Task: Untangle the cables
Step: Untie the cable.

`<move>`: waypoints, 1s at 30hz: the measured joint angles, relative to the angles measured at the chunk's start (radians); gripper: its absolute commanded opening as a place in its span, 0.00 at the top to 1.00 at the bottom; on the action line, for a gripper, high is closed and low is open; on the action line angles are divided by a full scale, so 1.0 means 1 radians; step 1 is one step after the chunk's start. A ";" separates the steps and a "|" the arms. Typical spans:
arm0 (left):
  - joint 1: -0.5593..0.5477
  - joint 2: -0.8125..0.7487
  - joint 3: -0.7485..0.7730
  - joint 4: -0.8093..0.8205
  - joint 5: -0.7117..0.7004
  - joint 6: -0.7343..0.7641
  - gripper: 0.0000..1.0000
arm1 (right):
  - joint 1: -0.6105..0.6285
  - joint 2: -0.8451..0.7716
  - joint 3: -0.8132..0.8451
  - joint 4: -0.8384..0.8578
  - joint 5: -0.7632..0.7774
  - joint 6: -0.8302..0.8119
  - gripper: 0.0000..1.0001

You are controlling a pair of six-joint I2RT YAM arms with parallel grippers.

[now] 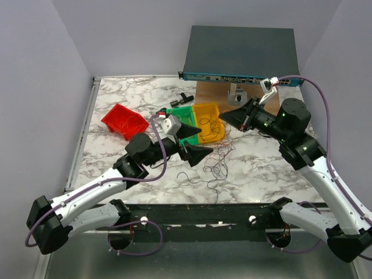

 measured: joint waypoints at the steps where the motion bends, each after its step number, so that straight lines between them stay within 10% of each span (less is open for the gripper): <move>1: 0.000 0.015 0.029 -0.011 0.000 0.002 0.01 | 0.000 0.000 -0.005 0.012 -0.017 0.004 0.99; 23: -0.013 0.508 0.237 0.165 -0.002 -0.006 0.05 | 0.000 0.000 -0.045 0.084 -0.159 0.064 0.99; 25: -0.013 0.557 0.275 0.188 -0.008 0.011 0.35 | 0.000 0.000 -0.054 0.101 -0.182 0.081 0.99; 27: -0.013 0.602 0.307 0.202 -0.015 0.021 1.00 | 0.000 -0.002 -0.060 0.114 -0.198 0.093 0.99; 29: -0.005 0.646 0.341 0.201 -0.017 0.019 1.00 | 0.000 -0.007 -0.061 0.119 -0.202 0.101 0.89; 30: -0.001 0.659 0.352 0.197 -0.017 0.017 1.00 | 0.000 -0.012 -0.061 0.119 -0.200 0.101 0.68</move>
